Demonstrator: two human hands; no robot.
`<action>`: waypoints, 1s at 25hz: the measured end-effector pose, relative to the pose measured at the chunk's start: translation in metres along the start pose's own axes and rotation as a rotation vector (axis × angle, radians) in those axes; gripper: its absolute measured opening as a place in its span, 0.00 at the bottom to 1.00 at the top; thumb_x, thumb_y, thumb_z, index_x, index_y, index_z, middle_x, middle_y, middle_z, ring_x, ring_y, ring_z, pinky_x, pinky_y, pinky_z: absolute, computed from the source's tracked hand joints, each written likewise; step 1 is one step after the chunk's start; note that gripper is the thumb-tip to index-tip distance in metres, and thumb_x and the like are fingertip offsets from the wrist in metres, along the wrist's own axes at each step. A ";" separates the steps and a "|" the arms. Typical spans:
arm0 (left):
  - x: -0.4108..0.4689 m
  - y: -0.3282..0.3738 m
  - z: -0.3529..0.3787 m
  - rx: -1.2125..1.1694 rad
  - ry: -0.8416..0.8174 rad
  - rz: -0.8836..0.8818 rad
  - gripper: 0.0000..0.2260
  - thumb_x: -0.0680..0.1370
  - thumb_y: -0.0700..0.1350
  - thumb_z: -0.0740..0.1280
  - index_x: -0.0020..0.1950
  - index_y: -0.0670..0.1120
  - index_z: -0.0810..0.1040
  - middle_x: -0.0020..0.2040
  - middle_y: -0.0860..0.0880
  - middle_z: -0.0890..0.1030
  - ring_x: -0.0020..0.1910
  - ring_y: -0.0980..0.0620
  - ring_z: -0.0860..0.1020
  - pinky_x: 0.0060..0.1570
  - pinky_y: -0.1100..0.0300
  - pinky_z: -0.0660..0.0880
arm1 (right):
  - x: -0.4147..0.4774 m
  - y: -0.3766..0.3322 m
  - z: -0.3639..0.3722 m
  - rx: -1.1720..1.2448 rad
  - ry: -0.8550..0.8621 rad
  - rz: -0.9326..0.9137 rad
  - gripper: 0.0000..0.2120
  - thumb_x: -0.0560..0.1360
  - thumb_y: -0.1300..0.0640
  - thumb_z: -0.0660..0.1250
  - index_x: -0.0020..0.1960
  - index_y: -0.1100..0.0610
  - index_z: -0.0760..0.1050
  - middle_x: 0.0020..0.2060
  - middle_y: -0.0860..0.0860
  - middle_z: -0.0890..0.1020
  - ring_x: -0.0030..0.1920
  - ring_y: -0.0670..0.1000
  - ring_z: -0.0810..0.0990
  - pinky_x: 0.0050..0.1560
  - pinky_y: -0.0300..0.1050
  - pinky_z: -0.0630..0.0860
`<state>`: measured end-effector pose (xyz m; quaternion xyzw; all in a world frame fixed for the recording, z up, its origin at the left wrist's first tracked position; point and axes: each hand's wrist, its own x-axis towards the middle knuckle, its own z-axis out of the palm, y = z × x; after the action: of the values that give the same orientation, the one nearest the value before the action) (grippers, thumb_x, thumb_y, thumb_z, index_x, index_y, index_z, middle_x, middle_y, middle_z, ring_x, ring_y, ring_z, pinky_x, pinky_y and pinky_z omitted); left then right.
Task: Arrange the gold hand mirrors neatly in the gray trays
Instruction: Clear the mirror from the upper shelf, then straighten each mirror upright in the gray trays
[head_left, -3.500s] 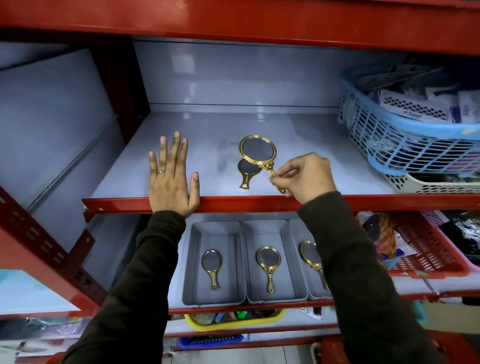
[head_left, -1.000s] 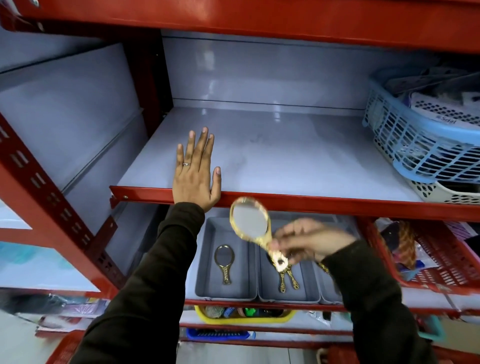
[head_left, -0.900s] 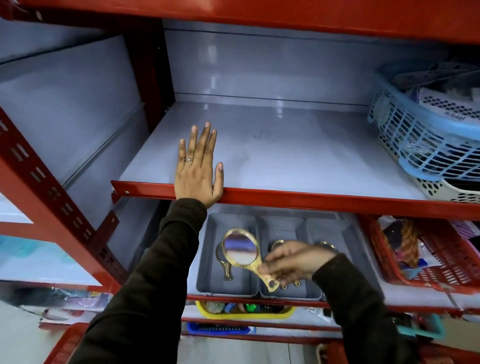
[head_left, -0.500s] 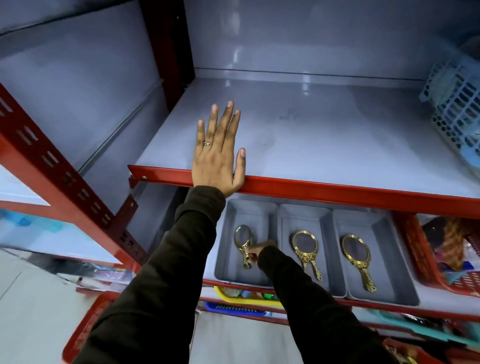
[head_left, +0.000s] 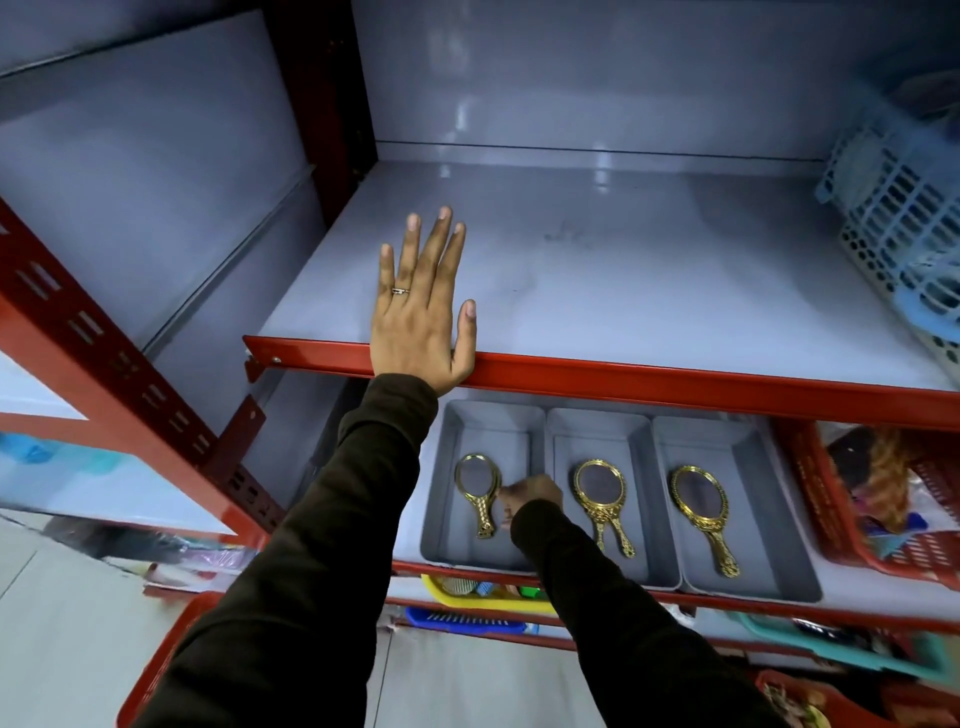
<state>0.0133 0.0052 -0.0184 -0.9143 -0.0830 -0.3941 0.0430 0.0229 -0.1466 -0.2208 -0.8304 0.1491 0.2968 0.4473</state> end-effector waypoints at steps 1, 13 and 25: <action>0.000 0.000 -0.002 -0.004 -0.009 -0.002 0.31 0.78 0.51 0.52 0.80 0.42 0.57 0.80 0.45 0.57 0.80 0.42 0.54 0.79 0.48 0.44 | -0.004 0.000 -0.008 0.096 -0.019 0.005 0.08 0.71 0.57 0.73 0.41 0.62 0.79 0.37 0.57 0.85 0.38 0.54 0.85 0.44 0.52 0.85; -0.036 0.047 -0.027 -0.136 -0.130 -0.074 0.29 0.80 0.51 0.52 0.80 0.45 0.55 0.81 0.46 0.53 0.81 0.44 0.49 0.79 0.44 0.41 | -0.046 0.042 -0.147 0.433 0.070 -0.119 0.05 0.73 0.63 0.70 0.39 0.59 0.78 0.36 0.59 0.80 0.36 0.57 0.79 0.42 0.56 0.81; -0.151 0.275 0.018 -0.866 -0.755 -0.303 0.22 0.83 0.52 0.50 0.75 0.49 0.66 0.73 0.48 0.70 0.72 0.52 0.69 0.71 0.62 0.65 | 0.001 0.118 -0.277 0.427 0.202 -0.026 0.03 0.72 0.60 0.70 0.42 0.59 0.82 0.35 0.56 0.82 0.37 0.58 0.81 0.42 0.48 0.78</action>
<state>-0.0248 -0.2797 -0.1448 -0.9035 -0.0537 -0.0414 -0.4231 0.0624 -0.4426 -0.1813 -0.7445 0.2416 0.1681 0.5992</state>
